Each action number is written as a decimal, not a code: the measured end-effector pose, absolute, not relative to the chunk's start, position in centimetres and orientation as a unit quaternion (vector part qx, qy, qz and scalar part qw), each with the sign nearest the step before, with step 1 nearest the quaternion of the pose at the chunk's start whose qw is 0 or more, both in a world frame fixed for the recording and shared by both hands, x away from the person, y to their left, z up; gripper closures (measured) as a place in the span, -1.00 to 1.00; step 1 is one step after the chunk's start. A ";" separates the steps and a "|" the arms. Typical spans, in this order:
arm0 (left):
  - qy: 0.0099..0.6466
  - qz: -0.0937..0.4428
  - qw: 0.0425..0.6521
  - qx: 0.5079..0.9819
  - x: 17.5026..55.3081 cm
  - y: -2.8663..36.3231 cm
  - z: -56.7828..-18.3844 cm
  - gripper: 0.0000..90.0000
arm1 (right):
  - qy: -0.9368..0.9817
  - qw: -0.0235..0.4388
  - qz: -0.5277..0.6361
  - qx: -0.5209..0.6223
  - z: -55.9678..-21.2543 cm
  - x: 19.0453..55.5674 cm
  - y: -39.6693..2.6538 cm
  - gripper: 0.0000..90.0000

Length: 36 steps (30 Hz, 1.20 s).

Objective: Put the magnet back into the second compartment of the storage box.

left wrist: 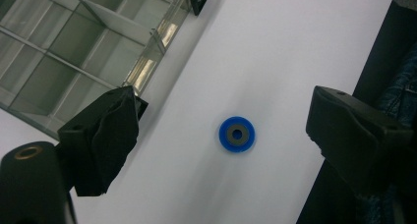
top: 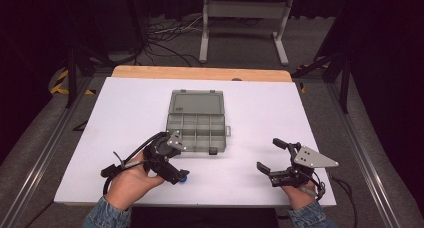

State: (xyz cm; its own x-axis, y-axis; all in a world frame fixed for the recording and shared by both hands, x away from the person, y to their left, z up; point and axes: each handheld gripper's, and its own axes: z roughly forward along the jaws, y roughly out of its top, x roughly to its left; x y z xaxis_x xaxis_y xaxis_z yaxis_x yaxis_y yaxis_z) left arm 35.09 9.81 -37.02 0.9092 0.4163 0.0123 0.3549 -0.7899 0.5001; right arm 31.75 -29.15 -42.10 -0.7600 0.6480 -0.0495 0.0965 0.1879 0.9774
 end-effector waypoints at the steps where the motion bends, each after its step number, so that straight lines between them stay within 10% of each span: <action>1: 0.203 0.060 0.251 0.945 35.1 9.8 -37.2 -0.67 | 0.734 0.236 0.585 0.254 -42.1 31.7 -29.2 -0.90; 36: 0.186 0.009 0.197 0.962 34.8 8.4 -42.1 -0.58 | 0.735 0.233 0.585 0.253 -42.1 31.7 -29.2 -0.90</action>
State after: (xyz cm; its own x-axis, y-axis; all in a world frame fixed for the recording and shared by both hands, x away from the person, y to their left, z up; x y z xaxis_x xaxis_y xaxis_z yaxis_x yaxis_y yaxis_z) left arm 34.79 8.41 -42.06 0.9303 0.3623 -0.0570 0.3555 -0.8527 0.3828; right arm 31.74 -29.22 -42.09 -0.7635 0.6441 -0.0468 0.0991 0.1885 0.9771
